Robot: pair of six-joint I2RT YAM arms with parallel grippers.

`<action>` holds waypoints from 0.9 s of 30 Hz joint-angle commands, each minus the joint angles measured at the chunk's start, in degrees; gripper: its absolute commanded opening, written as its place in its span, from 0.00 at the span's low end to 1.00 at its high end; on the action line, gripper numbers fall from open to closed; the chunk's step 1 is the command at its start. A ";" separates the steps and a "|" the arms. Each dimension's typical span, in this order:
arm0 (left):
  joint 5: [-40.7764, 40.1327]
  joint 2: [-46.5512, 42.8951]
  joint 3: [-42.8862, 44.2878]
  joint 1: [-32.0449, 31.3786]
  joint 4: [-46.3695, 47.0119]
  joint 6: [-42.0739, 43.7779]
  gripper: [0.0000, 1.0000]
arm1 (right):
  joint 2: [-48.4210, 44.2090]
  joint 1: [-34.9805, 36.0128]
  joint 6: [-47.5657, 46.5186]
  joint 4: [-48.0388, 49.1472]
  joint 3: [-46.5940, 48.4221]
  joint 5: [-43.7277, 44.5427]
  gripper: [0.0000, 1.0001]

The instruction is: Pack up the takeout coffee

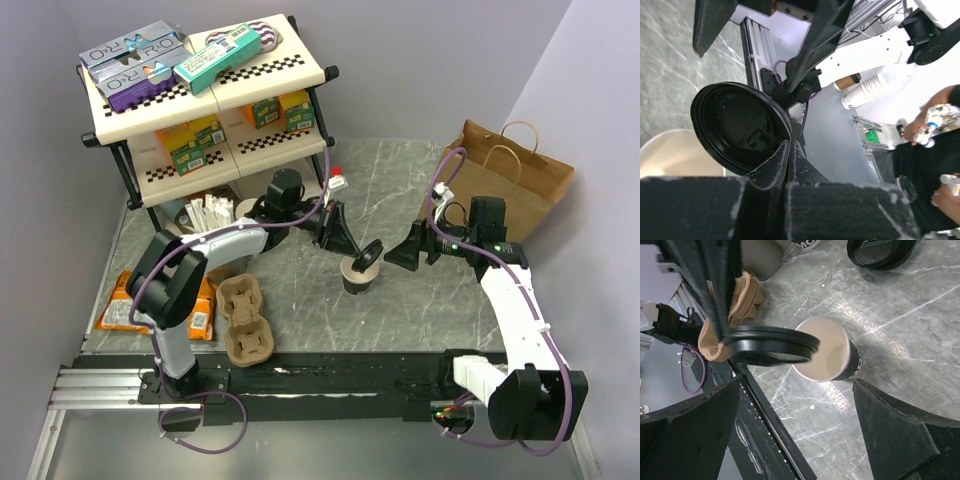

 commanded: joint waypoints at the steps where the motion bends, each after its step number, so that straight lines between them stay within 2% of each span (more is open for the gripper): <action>1: 2.76 3.01 -1.11 0.06 13.04 -10.26 0.01 | 1.18 0.06 -0.86 0.48 0.87 -1.24 1.00; 15: 0.73 6.88 -1.99 0.14 11.30 -9.31 0.01 | 2.94 0.15 2.57 4.96 -0.97 1.48 1.00; 21: 0.56 8.11 -2.52 0.32 11.82 -9.65 0.01 | 4.43 0.06 1.96 4.44 -0.10 5.70 1.00; 24: 0.38 8.81 -2.70 0.67 14.02 -11.15 0.01 | 5.57 0.32 0.73 4.26 0.52 5.62 1.00; 27: 0.29 9.17 -2.00 1.29 11.22 -9.06 0.01 | 6.19 1.11 -0.76 4.70 0.35 4.30 1.00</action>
